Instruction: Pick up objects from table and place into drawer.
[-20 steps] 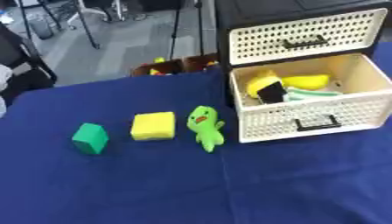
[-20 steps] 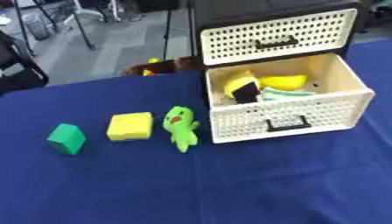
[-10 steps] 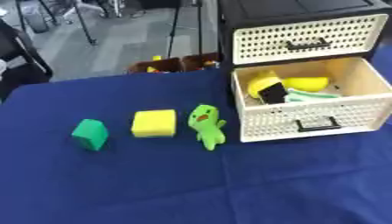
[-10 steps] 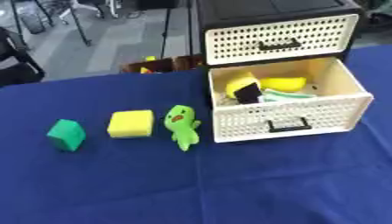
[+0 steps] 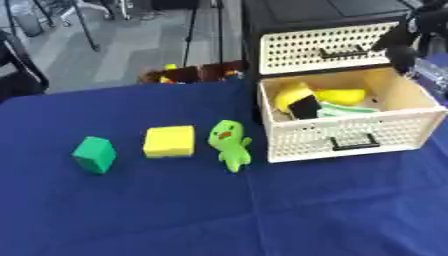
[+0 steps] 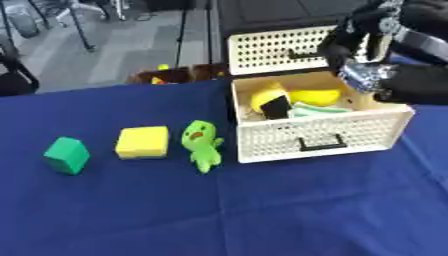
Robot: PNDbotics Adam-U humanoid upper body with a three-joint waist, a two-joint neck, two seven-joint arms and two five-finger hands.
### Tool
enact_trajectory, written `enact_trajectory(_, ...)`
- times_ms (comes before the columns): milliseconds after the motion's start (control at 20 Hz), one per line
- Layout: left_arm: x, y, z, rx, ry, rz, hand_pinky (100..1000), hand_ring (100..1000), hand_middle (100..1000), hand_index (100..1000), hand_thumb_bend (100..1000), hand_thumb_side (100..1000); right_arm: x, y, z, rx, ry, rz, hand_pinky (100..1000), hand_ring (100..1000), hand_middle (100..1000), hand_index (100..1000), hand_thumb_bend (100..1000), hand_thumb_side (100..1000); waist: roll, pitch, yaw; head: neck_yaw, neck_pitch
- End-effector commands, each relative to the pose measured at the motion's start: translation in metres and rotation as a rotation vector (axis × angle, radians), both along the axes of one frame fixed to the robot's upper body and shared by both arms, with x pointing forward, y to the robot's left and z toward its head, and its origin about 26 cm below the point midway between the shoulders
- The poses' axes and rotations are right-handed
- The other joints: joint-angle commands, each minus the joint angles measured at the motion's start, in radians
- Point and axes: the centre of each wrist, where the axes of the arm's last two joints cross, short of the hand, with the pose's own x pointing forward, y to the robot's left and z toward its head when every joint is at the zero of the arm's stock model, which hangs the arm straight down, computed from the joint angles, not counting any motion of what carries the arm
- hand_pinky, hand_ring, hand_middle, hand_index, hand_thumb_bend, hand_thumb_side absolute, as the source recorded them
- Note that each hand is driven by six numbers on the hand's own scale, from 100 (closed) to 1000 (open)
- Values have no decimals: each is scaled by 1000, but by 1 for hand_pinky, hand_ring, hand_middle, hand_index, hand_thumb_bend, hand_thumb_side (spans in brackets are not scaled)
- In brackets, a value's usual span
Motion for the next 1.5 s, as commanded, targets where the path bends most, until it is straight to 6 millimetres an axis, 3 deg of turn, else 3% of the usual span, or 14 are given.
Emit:
enact_trajectory(50,-4,3,2,-10,-10,9,483,600,552,847,634,789,-6,4,10,-86,82,0,476,596,584,756,112,1000,-7,-18,4,-9,-12)
enact_trajectory(700,-3,6,-11,-46,61,12,475,592,540,842,627,800,-2,4,-8,-106,407,-73,379,610,609,761,134,1000,-15,-4,7,-18,-28)
enact_trajectory(850,-3,6,-14,-56,73,13,474,591,537,840,624,804,-1,1,-19,-93,480,-85,380,614,618,767,150,1000,-15,0,7,-16,-31)
enact_trajectory(1150,-3,6,-18,-78,97,12,472,589,533,836,621,799,1,0,-37,3,630,-145,388,624,640,788,100,1000,-10,6,13,-17,-35)
enact_trajectory(1500,-3,4,-23,-100,126,9,466,585,527,831,608,807,3,2,-42,79,660,-232,462,680,699,792,100,1000,-7,16,15,-19,-40)
